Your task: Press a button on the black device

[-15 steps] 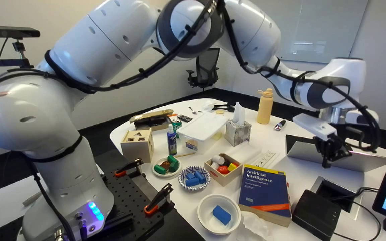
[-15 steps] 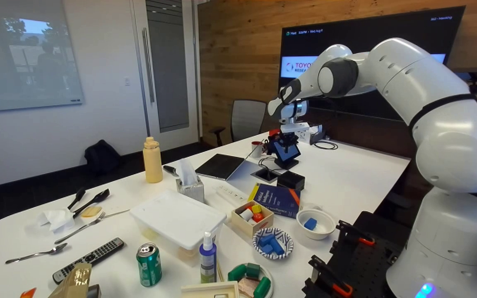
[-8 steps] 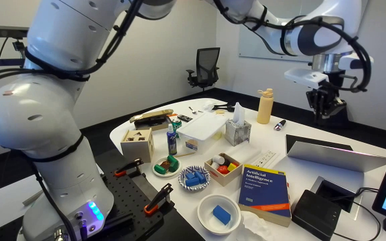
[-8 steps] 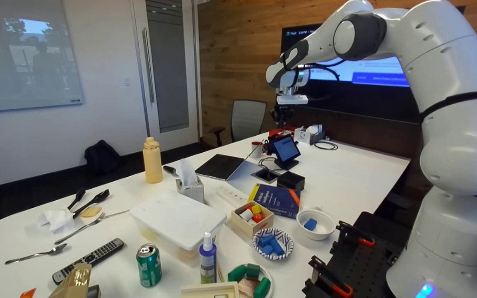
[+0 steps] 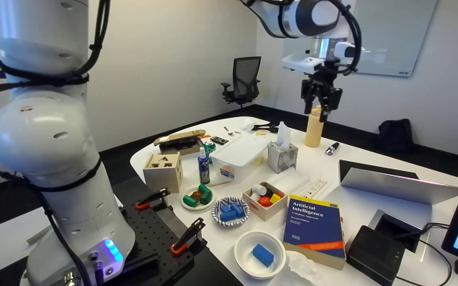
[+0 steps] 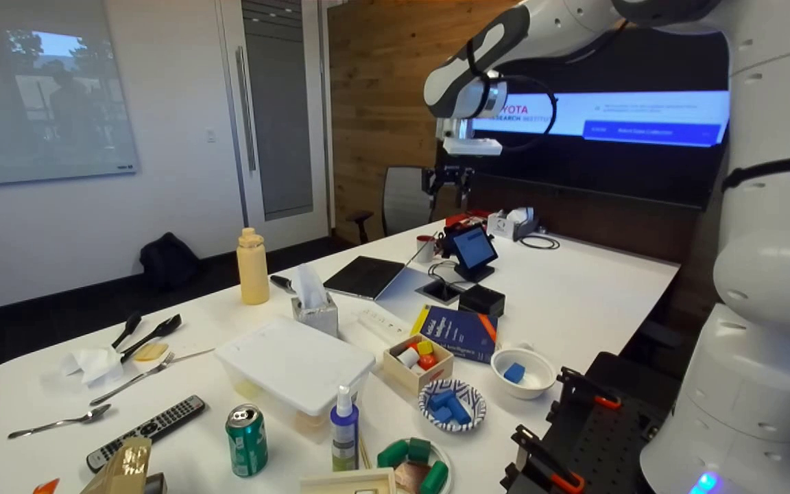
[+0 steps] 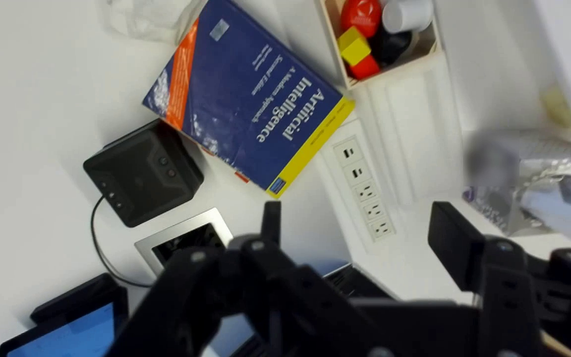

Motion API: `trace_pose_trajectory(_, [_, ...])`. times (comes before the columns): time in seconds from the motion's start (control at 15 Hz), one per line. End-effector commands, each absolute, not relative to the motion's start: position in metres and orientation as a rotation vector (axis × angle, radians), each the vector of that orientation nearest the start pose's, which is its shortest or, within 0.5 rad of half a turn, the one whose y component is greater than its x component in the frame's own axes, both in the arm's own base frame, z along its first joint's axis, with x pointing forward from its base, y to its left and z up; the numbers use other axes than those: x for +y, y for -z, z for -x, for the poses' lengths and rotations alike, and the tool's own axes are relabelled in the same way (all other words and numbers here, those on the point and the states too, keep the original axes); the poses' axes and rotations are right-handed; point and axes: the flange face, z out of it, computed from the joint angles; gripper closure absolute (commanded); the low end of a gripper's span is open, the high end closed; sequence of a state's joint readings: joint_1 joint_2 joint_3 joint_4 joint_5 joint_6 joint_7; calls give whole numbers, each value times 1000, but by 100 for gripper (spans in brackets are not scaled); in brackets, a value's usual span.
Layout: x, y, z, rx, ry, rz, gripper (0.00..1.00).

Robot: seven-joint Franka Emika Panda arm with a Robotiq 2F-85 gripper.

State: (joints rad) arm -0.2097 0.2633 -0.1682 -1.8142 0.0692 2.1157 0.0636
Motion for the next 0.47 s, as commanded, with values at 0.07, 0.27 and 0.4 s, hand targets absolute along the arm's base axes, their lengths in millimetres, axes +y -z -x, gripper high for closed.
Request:
trace_pose_trajectory(0.07, [-137,-411,-533,664,55,3054,0])
trace_pose_trajectory(0.27, [-82,-413,-501,659,30,3054,0])
trace_pose_trajectory(0.4, [-50,-414,-481,649,15,3062,0])
